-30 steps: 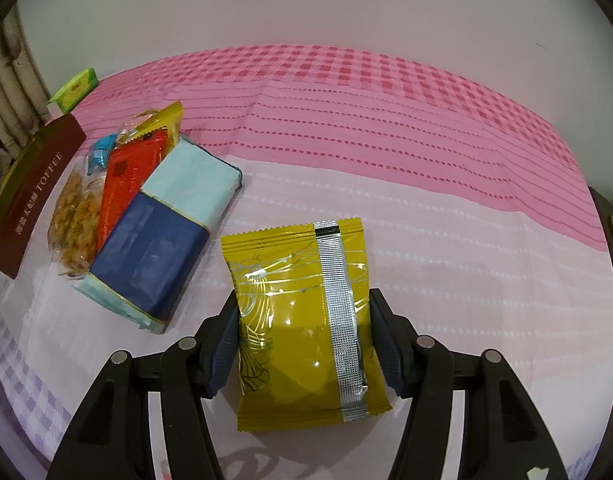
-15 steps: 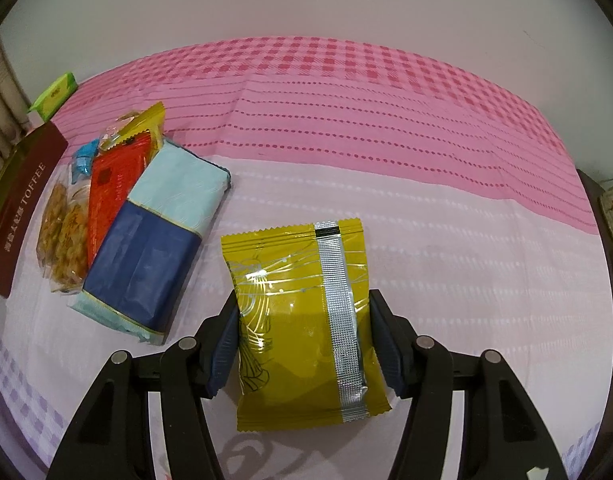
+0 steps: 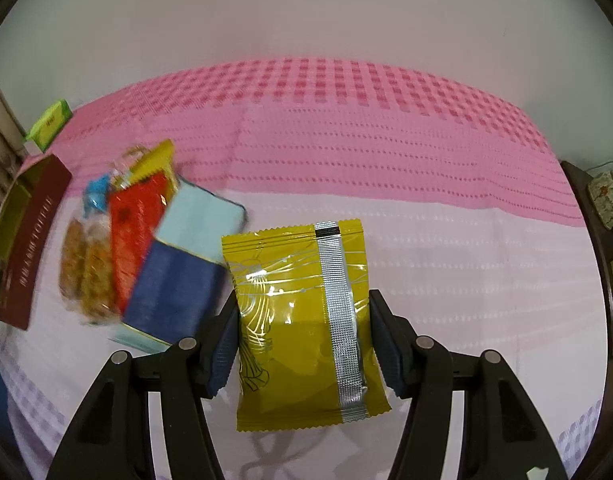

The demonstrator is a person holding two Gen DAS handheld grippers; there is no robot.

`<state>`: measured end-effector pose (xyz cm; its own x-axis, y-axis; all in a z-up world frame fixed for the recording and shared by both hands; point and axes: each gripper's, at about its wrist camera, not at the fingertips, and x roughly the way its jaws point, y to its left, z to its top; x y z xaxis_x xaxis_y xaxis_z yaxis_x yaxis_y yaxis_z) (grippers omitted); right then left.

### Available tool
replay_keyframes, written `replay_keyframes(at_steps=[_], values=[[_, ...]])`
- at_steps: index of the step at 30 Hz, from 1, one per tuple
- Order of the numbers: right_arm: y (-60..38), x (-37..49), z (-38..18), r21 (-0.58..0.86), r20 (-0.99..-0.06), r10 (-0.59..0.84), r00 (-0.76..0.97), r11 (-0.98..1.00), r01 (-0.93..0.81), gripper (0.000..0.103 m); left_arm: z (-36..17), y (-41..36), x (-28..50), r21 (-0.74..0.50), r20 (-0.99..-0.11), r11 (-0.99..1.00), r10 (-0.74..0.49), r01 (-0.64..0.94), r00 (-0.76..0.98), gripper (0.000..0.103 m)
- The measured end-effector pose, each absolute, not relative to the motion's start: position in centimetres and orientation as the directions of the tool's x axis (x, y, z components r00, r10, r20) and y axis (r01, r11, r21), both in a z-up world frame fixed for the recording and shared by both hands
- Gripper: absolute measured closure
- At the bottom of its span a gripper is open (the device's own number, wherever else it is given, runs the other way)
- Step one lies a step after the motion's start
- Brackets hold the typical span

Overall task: Organize snacks
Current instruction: 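Lower the seaweed packet into the tin and open the left tool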

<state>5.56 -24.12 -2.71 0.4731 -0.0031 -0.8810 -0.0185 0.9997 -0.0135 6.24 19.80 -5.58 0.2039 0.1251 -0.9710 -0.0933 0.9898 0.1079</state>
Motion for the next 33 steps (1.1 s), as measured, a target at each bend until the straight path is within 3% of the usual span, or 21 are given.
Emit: replay_keyframes(at_steps=[7, 9, 12, 22, 33], values=[[-21.1, 5.4, -0.3, 0.015, -0.865, 0.031, 0.501, 0.999, -0.036, 0.047, -5.0, 20.6, 5.8, 0.089, -0.966, 0.990, 0.112, -0.107, 0.232, 0.066], [-19.9, 5.4, 0.4, 0.020, -0.859, 0.044, 0.510, 0.998, -0.052, 0.047, -4.4, 20.9, 5.6, 0.075, -0.962, 0.990, 0.104, -0.121, 0.253, 0.060], [-17.5, 5.5, 1.3, 0.041, -0.853, 0.080, 0.516, 0.995, -0.087, 0.047, -3.4, 21.2, 5.5, 0.063, -0.950, 0.990, 0.099, -0.130, 0.295, 0.058], [-6.7, 5.1, 3.0, 0.124, -0.836, 0.254, 0.487, 0.951, -0.283, 0.047, -0.3, 23.6, 2.9, -0.004, -0.902, 0.969, 0.103, -0.247, 0.419, 0.057], [5.5, 4.2, 1.9, 0.148, -0.840, 0.351, 0.413, 0.882, -0.448, 0.047, -1.4, 28.9, -0.9, -0.048, -0.897, 0.913, 0.139, -0.405, 0.419, 0.057]])
